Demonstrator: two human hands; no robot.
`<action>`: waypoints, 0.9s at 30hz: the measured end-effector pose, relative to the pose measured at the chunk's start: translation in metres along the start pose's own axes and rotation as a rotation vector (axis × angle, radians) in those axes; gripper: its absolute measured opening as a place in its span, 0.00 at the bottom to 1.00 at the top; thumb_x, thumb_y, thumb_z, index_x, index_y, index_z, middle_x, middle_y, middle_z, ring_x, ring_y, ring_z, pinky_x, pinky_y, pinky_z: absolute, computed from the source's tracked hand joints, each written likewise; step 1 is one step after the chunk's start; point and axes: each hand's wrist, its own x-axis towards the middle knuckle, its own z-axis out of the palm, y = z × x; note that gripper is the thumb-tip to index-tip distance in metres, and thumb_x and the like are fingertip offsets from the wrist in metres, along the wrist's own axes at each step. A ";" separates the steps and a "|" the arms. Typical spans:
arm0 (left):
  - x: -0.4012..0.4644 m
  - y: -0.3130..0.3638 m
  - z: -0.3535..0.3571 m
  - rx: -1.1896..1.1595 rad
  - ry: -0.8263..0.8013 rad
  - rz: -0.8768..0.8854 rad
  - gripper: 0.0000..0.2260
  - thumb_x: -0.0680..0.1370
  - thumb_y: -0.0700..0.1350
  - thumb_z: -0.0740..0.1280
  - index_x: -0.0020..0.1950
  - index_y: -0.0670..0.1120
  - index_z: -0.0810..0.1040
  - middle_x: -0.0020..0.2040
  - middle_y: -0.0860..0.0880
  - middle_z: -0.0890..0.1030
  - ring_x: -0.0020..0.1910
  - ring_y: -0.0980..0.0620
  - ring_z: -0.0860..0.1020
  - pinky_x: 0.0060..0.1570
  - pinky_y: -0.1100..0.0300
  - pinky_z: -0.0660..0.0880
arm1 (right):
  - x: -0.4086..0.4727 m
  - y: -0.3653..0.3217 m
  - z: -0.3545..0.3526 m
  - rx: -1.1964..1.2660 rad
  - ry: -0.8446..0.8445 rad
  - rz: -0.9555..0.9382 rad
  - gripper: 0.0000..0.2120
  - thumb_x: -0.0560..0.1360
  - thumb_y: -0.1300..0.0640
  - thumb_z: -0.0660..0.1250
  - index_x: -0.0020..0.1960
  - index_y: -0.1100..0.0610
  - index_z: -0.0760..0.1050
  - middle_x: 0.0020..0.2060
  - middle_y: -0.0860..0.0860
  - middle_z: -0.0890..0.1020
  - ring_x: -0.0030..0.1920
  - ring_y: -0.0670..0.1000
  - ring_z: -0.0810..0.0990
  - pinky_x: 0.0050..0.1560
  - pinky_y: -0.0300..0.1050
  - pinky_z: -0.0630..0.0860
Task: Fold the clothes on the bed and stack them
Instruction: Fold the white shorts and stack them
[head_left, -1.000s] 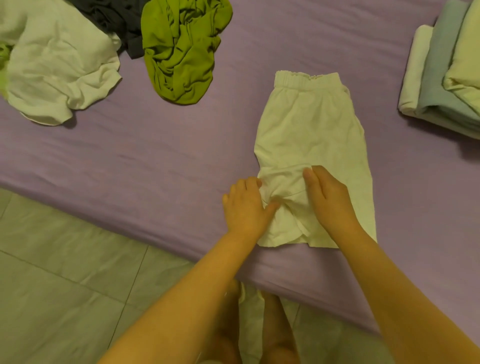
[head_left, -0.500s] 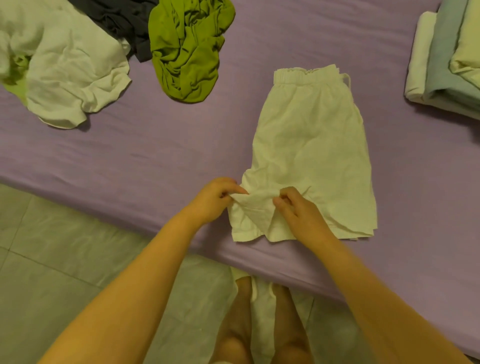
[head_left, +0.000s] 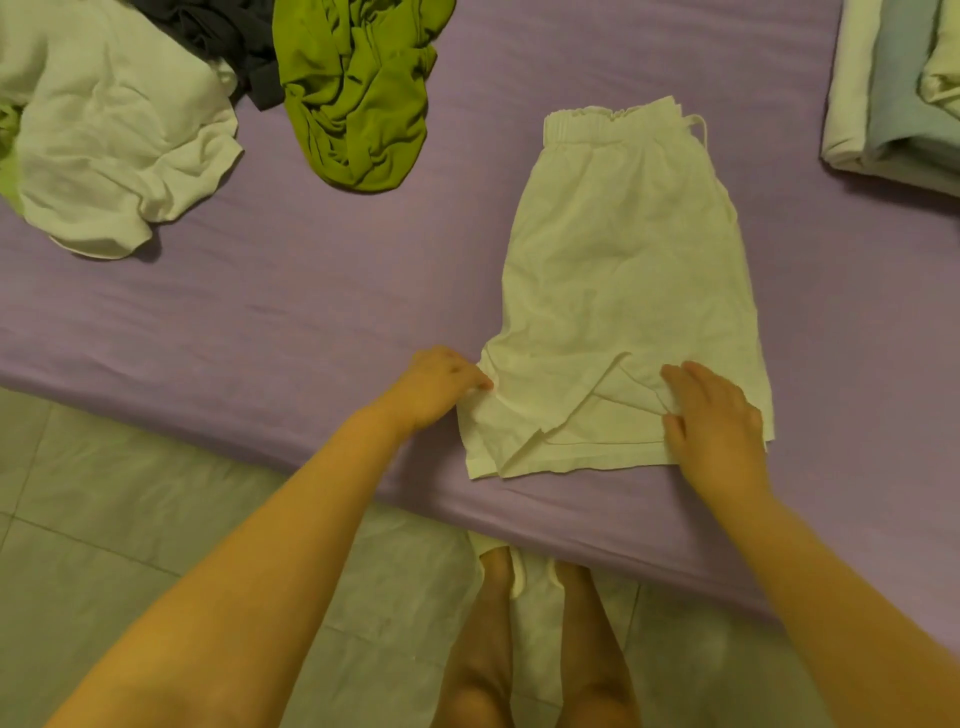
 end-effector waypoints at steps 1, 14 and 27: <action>0.002 -0.005 0.007 0.209 0.178 0.127 0.14 0.73 0.54 0.67 0.49 0.45 0.82 0.55 0.47 0.73 0.55 0.49 0.69 0.56 0.52 0.69 | 0.000 0.004 -0.001 -0.001 0.005 -0.004 0.22 0.74 0.64 0.66 0.68 0.58 0.71 0.62 0.59 0.76 0.60 0.64 0.73 0.56 0.60 0.70; 0.010 0.034 0.075 0.817 0.181 0.315 0.25 0.75 0.52 0.65 0.70 0.47 0.65 0.58 0.44 0.70 0.57 0.43 0.68 0.61 0.49 0.66 | 0.010 0.031 -0.010 0.168 0.009 0.078 0.09 0.76 0.67 0.61 0.54 0.65 0.77 0.43 0.61 0.78 0.44 0.61 0.74 0.40 0.48 0.66; -0.017 0.005 0.069 0.990 0.158 0.459 0.33 0.68 0.56 0.71 0.70 0.47 0.69 0.74 0.38 0.62 0.73 0.33 0.60 0.66 0.31 0.59 | -0.004 0.072 -0.023 0.515 -0.015 0.146 0.07 0.74 0.71 0.64 0.50 0.69 0.79 0.47 0.58 0.75 0.49 0.62 0.74 0.44 0.33 0.67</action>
